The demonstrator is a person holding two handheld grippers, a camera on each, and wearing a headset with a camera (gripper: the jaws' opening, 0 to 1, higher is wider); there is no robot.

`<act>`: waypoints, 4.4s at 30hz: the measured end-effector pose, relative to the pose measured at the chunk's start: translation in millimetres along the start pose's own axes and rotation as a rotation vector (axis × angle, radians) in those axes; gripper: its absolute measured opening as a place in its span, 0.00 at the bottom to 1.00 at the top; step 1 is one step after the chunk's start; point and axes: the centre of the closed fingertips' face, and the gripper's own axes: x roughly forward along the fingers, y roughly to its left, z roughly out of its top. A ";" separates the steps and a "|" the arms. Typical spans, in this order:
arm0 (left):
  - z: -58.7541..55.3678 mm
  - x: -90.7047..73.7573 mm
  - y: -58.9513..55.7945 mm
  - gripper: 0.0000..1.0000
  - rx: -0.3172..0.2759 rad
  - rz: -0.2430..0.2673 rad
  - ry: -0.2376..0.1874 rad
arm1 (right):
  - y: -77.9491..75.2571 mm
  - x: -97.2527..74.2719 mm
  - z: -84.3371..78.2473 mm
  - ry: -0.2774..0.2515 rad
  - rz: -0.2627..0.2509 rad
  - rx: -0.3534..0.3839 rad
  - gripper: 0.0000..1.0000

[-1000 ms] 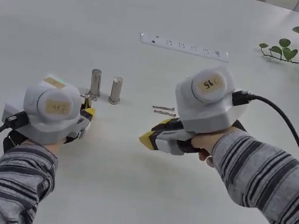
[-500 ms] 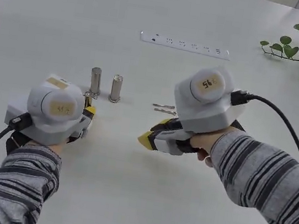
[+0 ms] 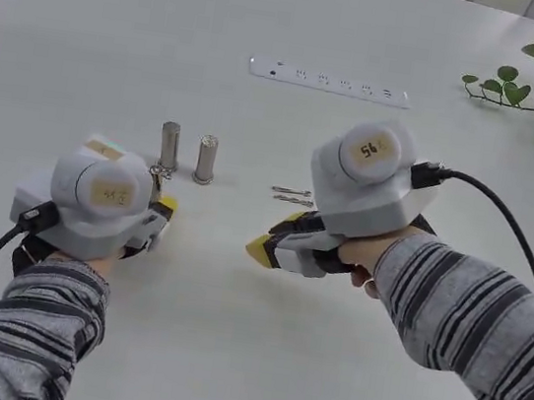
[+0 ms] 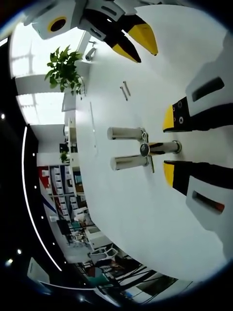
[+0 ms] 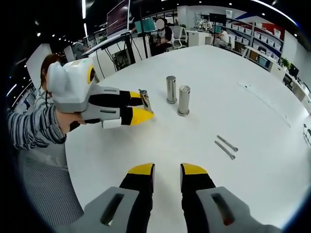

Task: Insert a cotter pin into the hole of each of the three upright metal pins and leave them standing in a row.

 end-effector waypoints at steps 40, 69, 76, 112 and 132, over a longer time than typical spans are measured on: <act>37.5 -60.0 -3.8 0.74 0.008 -0.112 -0.093 | -39.7 71.3 110.0 -0.299 -0.025 0.026 0.18; 36.0 -70.7 -22.6 0.94 0.038 -0.188 -0.090 | -25.4 48.0 89.8 -0.288 -0.046 0.021 0.08; 40.1 -72.4 -27.3 0.98 0.039 -0.206 -0.104 | -17.7 33.5 71.3 -0.274 -0.039 -0.007 0.08; 37.6 -71.7 -35.5 0.99 0.055 -0.221 -0.080 | -1.3 13.9 27.1 -0.246 -0.113 -0.014 0.09; 42.2 -70.2 -36.1 0.99 0.043 -0.215 -0.105 | -17.3 -6.8 6.7 -0.179 -0.032 -0.035 0.25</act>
